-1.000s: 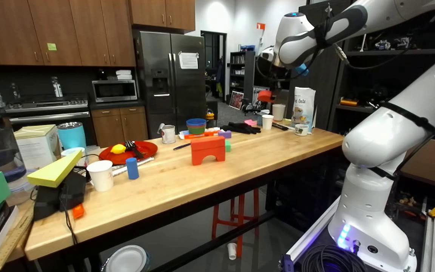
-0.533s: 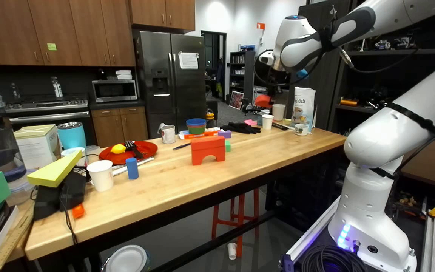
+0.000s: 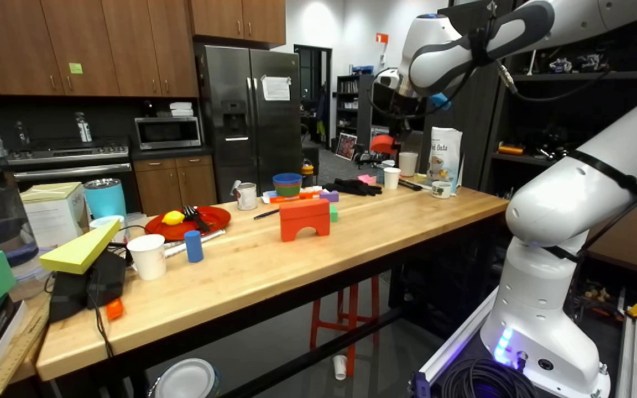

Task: Put the right orange block on the left orange block

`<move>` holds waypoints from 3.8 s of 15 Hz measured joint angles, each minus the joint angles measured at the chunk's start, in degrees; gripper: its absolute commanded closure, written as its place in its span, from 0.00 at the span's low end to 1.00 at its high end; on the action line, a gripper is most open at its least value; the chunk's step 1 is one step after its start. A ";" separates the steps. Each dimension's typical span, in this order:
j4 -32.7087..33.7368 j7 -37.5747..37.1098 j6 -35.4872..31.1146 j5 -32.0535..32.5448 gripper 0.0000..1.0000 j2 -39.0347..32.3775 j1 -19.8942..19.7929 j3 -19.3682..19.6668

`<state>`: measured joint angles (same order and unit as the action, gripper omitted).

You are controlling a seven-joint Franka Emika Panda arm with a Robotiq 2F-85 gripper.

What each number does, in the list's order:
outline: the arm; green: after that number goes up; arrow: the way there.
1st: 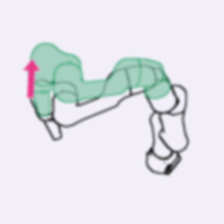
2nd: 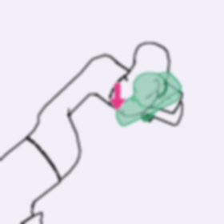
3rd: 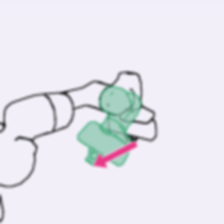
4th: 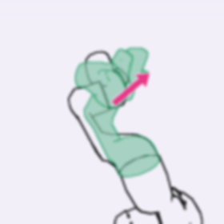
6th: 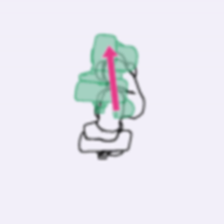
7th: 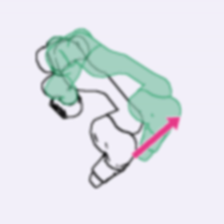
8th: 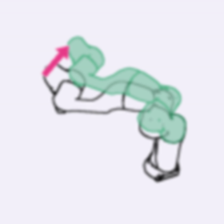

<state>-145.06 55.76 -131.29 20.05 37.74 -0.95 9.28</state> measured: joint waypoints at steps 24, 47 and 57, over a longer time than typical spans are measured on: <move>1.53 0.00 0.11 -0.13 0.84 -0.79 0.56 -0.29; 22.83 27.40 3.62 -22.59 0.84 -20.73 13.67 -6.59; 26.04 31.12 15.82 -25.93 0.84 -25.61 12.13 -7.28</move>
<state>-119.01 86.88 -115.47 -5.89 12.14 11.18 2.00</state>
